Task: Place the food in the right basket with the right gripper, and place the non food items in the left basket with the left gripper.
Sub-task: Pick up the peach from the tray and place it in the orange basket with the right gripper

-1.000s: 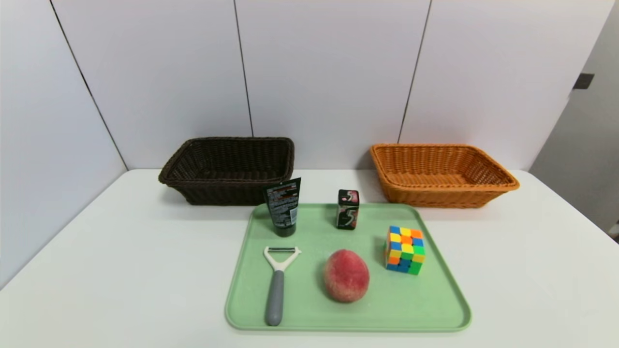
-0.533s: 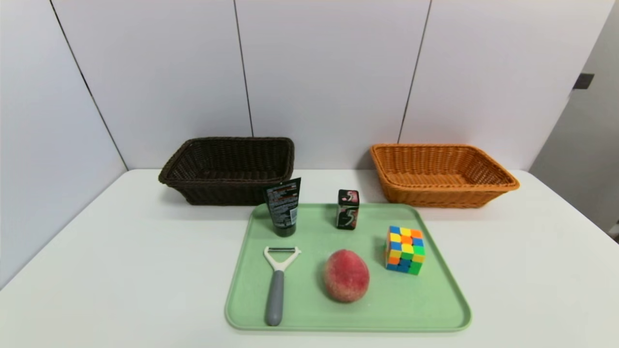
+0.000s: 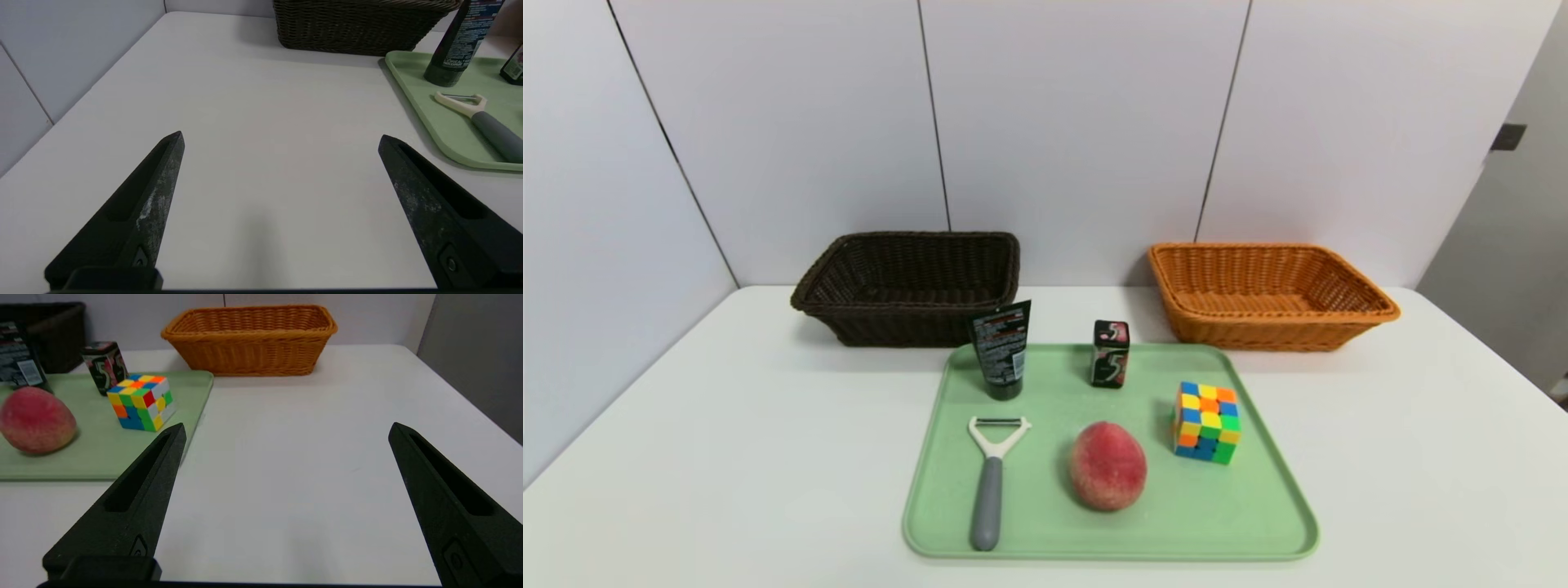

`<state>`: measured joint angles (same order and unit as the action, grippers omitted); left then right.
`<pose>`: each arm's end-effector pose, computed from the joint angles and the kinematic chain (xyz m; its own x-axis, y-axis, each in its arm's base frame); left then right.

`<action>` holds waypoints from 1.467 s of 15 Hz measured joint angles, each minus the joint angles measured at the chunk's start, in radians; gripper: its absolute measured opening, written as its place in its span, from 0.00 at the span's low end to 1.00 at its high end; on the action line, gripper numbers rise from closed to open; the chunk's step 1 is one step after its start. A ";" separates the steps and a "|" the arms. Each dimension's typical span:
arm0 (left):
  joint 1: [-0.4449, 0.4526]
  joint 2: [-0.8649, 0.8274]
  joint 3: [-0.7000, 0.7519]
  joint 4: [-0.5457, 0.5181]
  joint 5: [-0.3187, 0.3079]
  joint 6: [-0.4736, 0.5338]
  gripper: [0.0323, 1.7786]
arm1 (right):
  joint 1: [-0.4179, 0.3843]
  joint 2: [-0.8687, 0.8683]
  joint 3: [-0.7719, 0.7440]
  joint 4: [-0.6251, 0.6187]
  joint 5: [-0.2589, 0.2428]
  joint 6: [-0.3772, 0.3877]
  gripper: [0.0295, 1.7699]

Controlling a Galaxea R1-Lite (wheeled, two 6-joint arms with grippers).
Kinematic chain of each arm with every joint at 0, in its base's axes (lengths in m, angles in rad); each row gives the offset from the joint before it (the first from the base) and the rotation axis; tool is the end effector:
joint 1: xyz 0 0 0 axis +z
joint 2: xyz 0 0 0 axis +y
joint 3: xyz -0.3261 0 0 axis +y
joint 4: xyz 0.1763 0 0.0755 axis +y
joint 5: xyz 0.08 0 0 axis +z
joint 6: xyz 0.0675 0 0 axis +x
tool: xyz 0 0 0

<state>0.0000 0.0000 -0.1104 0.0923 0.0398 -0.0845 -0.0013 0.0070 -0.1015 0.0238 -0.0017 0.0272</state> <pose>-0.0118 0.0027 0.0971 0.9990 0.0398 0.0181 -0.0381 0.9956 -0.0851 -0.0106 -0.0001 0.1045 0.9975 -0.0030 0.0706 0.0011 0.9996 0.0272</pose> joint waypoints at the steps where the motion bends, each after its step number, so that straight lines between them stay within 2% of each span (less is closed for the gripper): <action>1: 0.000 0.002 -0.066 0.084 -0.008 0.000 0.95 | 0.000 0.016 -0.067 0.041 0.006 0.009 0.97; 4: 0.000 0.031 -0.252 0.369 -0.068 -0.003 0.95 | 0.001 0.113 -0.284 0.218 0.058 0.063 0.97; 6: 0.000 0.083 -0.316 0.471 -0.098 -0.004 0.95 | 0.001 0.219 -0.443 0.359 0.114 0.108 0.97; 8: 0.000 0.155 -0.367 0.483 -0.112 -0.011 0.95 | 0.000 0.342 -0.584 0.495 0.170 0.156 0.97; 10: 0.000 0.262 -0.431 0.486 -0.123 -0.065 0.95 | 0.000 0.471 -0.706 0.598 0.218 0.197 0.97; 13: 0.000 0.479 -0.560 0.491 -0.128 -0.214 0.95 | 0.004 0.688 -0.880 0.726 0.246 0.233 0.97; 15: -0.002 0.631 -0.654 0.491 -0.131 -0.305 0.95 | 0.032 0.837 -1.004 0.801 0.248 0.266 0.97; 17: -0.019 0.772 -0.748 0.489 -0.134 -0.351 0.95 | 0.125 0.968 -1.132 0.890 0.236 0.314 0.97; 19: -0.044 0.881 -0.829 0.490 -0.134 -0.366 0.95 | 0.281 1.090 -1.263 0.999 0.200 0.398 0.97; 22: -0.102 0.967 -0.869 0.497 -0.134 -0.386 0.95 | 0.533 1.287 -1.439 1.081 0.090 0.612 0.97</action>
<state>-0.1023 0.9674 -0.9789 0.5894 -0.0938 -0.4704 0.5315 1.2936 -1.5404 1.1053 0.0879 0.6391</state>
